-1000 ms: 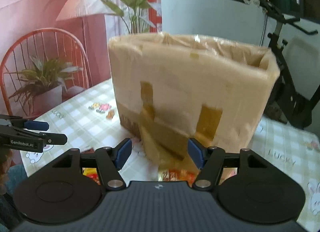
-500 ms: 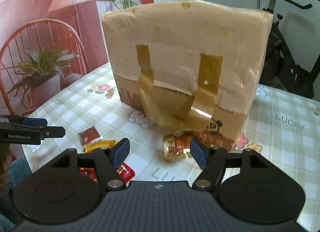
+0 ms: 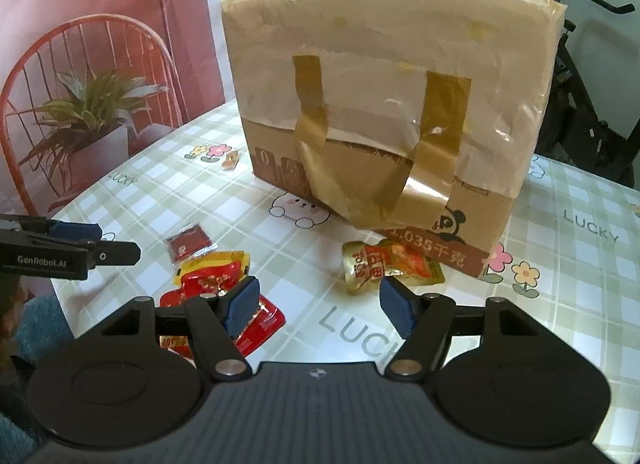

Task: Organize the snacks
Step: 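Approach the red candies with the left gripper while the right grasps the white cracker packet, then lift the cracker packet with the right gripper while the left moves over the red candy packets, then close the left gripper on a red candy packet while the right holds the cracker packet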

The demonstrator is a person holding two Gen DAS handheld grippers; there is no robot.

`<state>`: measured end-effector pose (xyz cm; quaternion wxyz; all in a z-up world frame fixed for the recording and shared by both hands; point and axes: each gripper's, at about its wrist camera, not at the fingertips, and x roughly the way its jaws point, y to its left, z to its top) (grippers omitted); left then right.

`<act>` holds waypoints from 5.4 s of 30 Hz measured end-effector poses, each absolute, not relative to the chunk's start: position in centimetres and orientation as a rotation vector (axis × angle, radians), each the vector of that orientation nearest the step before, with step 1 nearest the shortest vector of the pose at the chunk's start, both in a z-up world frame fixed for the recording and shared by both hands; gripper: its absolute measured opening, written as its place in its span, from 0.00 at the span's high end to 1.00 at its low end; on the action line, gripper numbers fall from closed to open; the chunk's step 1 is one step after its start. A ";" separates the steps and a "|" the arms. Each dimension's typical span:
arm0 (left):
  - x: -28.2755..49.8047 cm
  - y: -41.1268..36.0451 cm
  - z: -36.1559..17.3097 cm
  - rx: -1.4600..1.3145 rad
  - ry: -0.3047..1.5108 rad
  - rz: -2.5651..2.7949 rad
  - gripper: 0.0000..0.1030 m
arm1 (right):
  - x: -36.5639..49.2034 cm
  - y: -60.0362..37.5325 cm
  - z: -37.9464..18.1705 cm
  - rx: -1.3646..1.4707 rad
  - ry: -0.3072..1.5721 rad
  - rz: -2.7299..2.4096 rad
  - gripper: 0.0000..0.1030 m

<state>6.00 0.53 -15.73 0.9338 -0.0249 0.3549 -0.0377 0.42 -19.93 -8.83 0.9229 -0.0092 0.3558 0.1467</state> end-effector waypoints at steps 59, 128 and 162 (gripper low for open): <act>6.1 0.6 -17.6 -0.095 0.810 -0.115 0.25 | 0.9 -14.7 -14.1 -0.271 0.926 0.503 0.12; 6.9 0.9 -18.6 -0.123 0.850 -0.127 0.34 | 5.0 -18.8 -13.8 -0.112 0.793 0.377 0.43; 8.5 -5.4 -19.8 0.018 0.864 -0.180 0.30 | 2.4 -20.9 -15.1 -0.027 0.663 0.389 0.43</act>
